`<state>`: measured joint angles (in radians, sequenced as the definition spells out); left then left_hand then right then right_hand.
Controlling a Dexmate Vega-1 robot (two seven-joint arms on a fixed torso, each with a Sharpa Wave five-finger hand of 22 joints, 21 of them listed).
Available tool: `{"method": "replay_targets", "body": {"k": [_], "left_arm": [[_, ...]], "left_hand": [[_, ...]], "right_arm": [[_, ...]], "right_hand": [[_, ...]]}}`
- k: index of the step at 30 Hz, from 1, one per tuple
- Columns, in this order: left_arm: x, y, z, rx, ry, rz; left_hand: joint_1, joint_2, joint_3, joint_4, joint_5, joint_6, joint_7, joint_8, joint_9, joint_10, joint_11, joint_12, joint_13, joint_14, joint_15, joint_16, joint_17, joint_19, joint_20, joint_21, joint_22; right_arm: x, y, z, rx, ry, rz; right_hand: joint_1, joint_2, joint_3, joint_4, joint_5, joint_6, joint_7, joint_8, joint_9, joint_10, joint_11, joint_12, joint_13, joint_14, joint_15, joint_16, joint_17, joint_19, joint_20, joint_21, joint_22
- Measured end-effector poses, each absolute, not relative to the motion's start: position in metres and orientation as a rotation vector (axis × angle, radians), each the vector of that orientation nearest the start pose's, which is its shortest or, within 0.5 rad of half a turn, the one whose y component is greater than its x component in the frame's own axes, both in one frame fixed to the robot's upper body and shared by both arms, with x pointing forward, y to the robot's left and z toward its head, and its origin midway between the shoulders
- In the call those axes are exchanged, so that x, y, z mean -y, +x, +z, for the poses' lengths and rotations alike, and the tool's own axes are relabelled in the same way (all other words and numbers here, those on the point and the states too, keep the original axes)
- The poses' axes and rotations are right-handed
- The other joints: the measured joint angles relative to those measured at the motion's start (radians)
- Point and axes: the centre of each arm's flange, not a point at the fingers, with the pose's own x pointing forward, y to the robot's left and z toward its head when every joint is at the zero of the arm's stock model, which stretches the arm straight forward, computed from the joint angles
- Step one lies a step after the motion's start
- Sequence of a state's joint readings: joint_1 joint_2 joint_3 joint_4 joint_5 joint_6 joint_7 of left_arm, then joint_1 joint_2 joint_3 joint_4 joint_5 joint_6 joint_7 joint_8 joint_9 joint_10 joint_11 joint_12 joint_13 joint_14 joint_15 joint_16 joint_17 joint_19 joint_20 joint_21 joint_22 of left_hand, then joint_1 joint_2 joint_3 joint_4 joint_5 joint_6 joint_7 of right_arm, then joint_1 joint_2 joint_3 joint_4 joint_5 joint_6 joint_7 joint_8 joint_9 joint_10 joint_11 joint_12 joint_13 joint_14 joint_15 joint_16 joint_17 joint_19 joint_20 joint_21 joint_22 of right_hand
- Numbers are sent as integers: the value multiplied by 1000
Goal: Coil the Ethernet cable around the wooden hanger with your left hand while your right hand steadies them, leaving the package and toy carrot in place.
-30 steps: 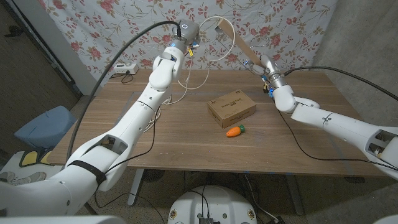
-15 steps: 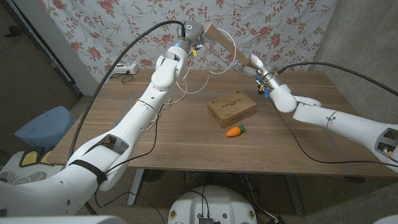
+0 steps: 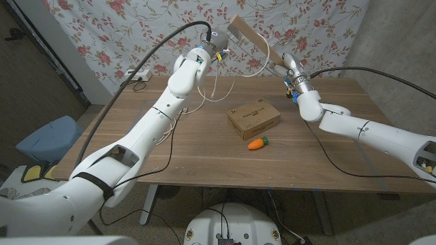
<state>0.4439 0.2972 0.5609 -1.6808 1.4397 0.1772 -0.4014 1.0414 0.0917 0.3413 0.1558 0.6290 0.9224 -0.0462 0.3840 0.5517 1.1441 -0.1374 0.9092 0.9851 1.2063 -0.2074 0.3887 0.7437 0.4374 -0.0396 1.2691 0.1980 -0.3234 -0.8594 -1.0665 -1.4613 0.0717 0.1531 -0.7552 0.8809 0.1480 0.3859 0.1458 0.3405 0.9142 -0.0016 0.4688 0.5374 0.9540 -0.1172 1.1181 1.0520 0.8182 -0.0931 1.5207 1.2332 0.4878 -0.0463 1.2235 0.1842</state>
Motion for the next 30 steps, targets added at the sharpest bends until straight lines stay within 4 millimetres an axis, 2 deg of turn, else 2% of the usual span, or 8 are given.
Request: {"method": "replay_targets", "body": {"k": [12, 17, 21, 23, 25, 26, 30], "left_arm": [[-79, 569, 203, 592, 1951, 270], [-76, 571, 193, 550, 1967, 201], [-74, 573, 186, 516, 1972, 153], [-74, 575, 183, 499, 1971, 126], [-74, 576, 180, 485, 1969, 103], [-73, 577, 179, 483, 1964, 91], [-73, 582, 173, 457, 1916, -12]], "left_hand": [[5, 5, -8, 0, -5, 5, -2, -11, -2, 4, 4, -15, -3, 1, 1, 11, 19, 0, 0, 25, 0], [15, 14, -12, -4, -11, 7, -1, -15, 14, 7, 8, 0, 51, 45, 6, 50, 48, 19, 8, 66, 16], [36, 20, -25, -17, -27, 7, -1, -17, 35, 5, 21, 43, 152, 51, 13, 115, 137, 29, 11, 127, 39], [42, 26, -32, -15, -31, 7, -1, -17, 35, 3, 33, 64, 201, 53, 34, 156, 192, 50, 9, 152, 47], [44, 28, -26, -9, -31, 7, 0, -17, 35, 7, 47, 85, 231, 61, 48, 192, 239, 80, 1, 173, 61], [45, 29, -21, -4, -31, 6, 0, -17, 62, 8, 52, 93, 239, 64, 51, 205, 256, 90, 0, 179, 66], [46, 30, -8, 9, -31, -3, 9, -17, 107, 16, 59, 118, 249, 57, 61, 236, 304, 106, -5, 182, 78]], "right_arm": [[267, 635, 125, 928, -806, -349], [274, 643, 130, 882, -801, -376], [277, 648, 133, 858, -804, -391], [279, 650, 134, 842, -809, -399], [280, 652, 134, 834, -812, -403], [280, 654, 135, 827, -817, -407], [281, 657, 135, 813, -830, -416]], "right_hand": [[0, 0, -1, -1, 0, 0, 0, 0, 3, 2, -2, 0, 5, 4, -4, 0, 1, 0, 0, 8, 0], [0, 0, -1, -1, 0, 0, 0, 0, 0, 2, -2, 0, 11, 5, -6, 0, 1, 0, 0, 8, 0], [0, 0, -1, -1, -1, 0, 0, 2, 1, 2, -2, 0, 10, 5, -6, 0, 1, 0, 0, 8, 0], [0, 0, -1, -1, -1, 0, 0, 5, 3, 2, -2, 0, 11, 5, -6, 0, 1, 0, 0, 9, 0], [0, 0, 1, 1, -1, 0, 0, 5, 3, 2, -2, 0, 15, 5, -6, 0, 1, 0, 0, 12, 0], [0, 0, 2, 2, -1, 0, 0, 5, 3, 2, -2, 0, 16, 5, -6, 0, 1, 0, 0, 12, 0], [0, 0, 3, 3, -1, 0, 0, 5, 2, 2, -2, 0, 15, 5, -5, 0, 1, 0, 0, 12, 0]]}}
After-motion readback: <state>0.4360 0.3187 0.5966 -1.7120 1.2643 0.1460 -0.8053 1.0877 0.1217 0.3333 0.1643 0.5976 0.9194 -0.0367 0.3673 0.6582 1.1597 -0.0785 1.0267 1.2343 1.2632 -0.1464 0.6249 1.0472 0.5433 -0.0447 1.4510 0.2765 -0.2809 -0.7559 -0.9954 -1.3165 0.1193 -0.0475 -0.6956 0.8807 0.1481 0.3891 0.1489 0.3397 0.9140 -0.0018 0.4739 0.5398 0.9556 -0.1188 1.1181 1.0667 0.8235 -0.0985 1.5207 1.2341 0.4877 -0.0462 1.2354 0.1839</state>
